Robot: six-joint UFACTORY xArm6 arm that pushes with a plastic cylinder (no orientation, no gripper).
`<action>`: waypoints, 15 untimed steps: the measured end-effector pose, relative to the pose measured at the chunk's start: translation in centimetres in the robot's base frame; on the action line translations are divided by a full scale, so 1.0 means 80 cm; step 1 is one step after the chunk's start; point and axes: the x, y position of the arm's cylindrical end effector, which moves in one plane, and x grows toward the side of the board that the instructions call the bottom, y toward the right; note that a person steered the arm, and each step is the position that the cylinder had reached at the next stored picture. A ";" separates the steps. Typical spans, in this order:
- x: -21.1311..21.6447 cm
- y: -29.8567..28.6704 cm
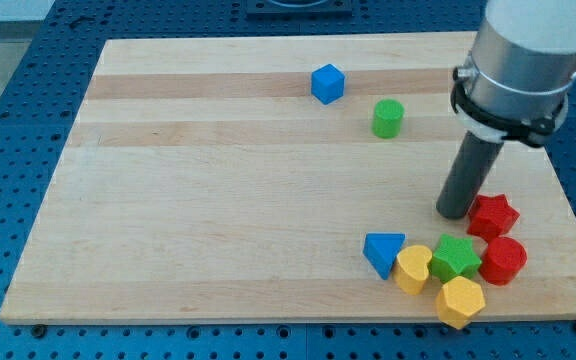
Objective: Move the red star to the top of the red circle
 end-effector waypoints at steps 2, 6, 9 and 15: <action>-0.058 0.042; 0.011 0.081; -0.030 0.078; 0.014 0.009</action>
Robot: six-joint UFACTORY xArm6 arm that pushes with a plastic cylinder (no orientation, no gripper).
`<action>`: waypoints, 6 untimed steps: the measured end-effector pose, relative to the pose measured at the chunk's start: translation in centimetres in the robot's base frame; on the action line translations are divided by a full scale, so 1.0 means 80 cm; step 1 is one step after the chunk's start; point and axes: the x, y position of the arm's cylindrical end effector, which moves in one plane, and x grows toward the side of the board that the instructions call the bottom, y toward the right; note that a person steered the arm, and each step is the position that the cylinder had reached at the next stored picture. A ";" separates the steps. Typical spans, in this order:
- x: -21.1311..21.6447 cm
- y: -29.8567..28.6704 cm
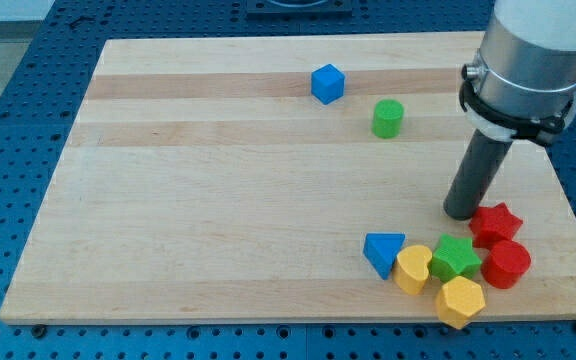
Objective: Move the red star to the top of the red circle
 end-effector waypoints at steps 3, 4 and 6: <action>0.002 0.000; 0.004 0.000; 0.016 0.000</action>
